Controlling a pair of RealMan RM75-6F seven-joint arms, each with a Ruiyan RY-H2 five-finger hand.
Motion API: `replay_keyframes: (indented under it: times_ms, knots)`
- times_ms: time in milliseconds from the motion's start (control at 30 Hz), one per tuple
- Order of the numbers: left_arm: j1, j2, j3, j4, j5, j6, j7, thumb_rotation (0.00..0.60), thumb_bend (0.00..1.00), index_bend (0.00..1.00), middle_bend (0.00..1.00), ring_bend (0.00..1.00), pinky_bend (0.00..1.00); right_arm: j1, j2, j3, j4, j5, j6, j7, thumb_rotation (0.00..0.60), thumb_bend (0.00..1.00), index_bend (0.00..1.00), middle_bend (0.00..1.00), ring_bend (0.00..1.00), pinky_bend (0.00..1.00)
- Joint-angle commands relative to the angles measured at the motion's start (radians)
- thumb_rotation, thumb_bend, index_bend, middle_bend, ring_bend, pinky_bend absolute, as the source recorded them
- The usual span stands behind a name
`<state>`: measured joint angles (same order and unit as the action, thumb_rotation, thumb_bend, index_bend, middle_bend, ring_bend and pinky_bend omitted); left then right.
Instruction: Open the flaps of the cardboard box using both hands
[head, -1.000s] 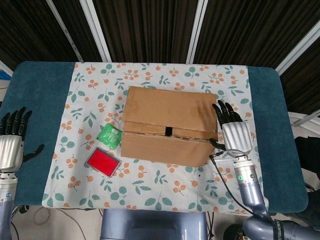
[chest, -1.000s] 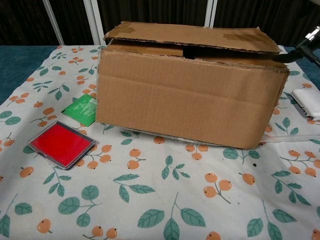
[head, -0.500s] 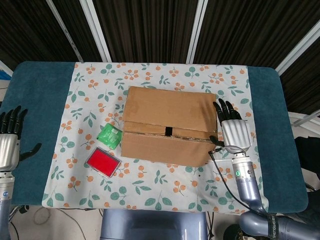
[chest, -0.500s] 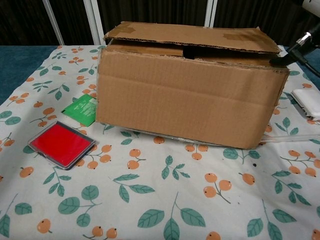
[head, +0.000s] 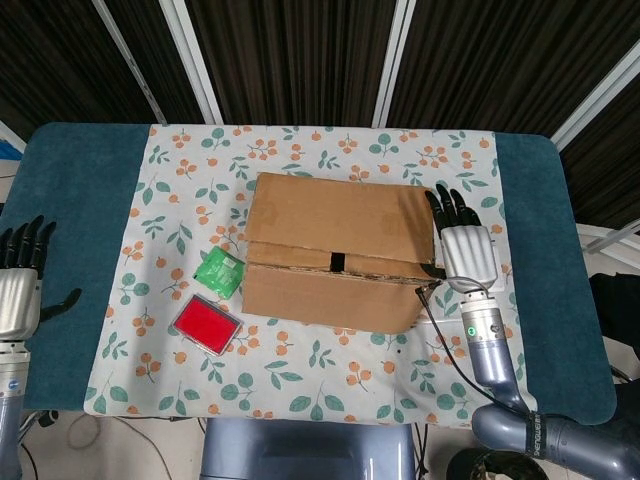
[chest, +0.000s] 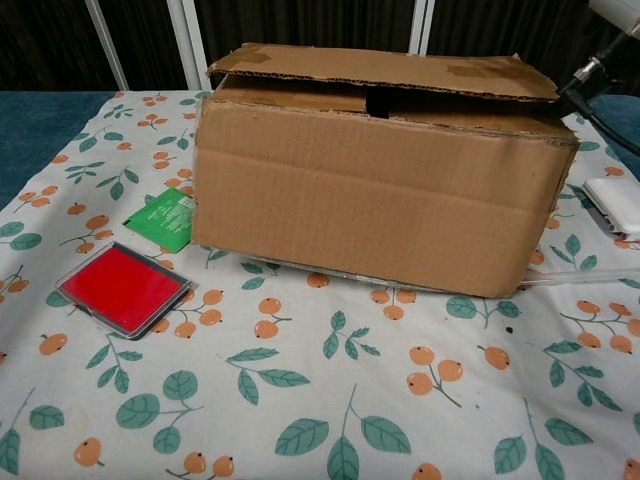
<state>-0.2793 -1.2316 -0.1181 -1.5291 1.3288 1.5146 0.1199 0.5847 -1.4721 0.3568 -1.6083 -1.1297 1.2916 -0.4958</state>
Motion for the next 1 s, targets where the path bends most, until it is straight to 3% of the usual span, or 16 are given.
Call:
replay_keyframes:
  times_ms: [33, 233, 367, 633, 1000]
  knots:
    - [0.003, -0.006, -0.001, 0.008, 0.001, -0.011, -0.004, 0.6, 0.14, 0.0, 0.0, 0.0, 0.0, 0.016, 0.006, 0.017, 0.0, 0.003, -0.006, 0.002, 0.6, 0.24, 0.0, 0.0, 0.0, 0.23]
    - [0.005, -0.015, -0.003, 0.023, 0.007, -0.03, -0.002, 0.6, 0.14, 0.0, 0.0, 0.0, 0.0, 0.074, 0.028, 0.081, 0.009, 0.004, -0.013, -0.012, 0.6, 0.24, 0.0, 0.0, 0.0, 0.23]
    - [0.007, -0.016, -0.009, 0.03, 0.006, -0.037, -0.004, 0.6, 0.14, 0.0, 0.0, 0.0, 0.0, 0.143, 0.039, 0.154, 0.055, 0.061, -0.053, -0.029, 0.6, 0.24, 0.0, 0.0, 0.0, 0.23]
    - [0.012, -0.013, -0.019, 0.03, 0.009, -0.042, -0.01, 0.6, 0.15, 0.0, 0.0, 0.0, 0.0, 0.284, 0.024, 0.252, 0.244, 0.166, -0.142, -0.036, 0.6, 0.24, 0.0, 0.0, 0.0, 0.23]
    - [0.014, -0.013, -0.032, 0.031, 0.006, -0.05, -0.022, 0.6, 0.15, 0.0, 0.0, 0.0, 0.0, 0.412, -0.041, 0.272, 0.532, 0.275, -0.264, -0.031, 0.6, 0.24, 0.0, 0.0, 0.0, 0.23]
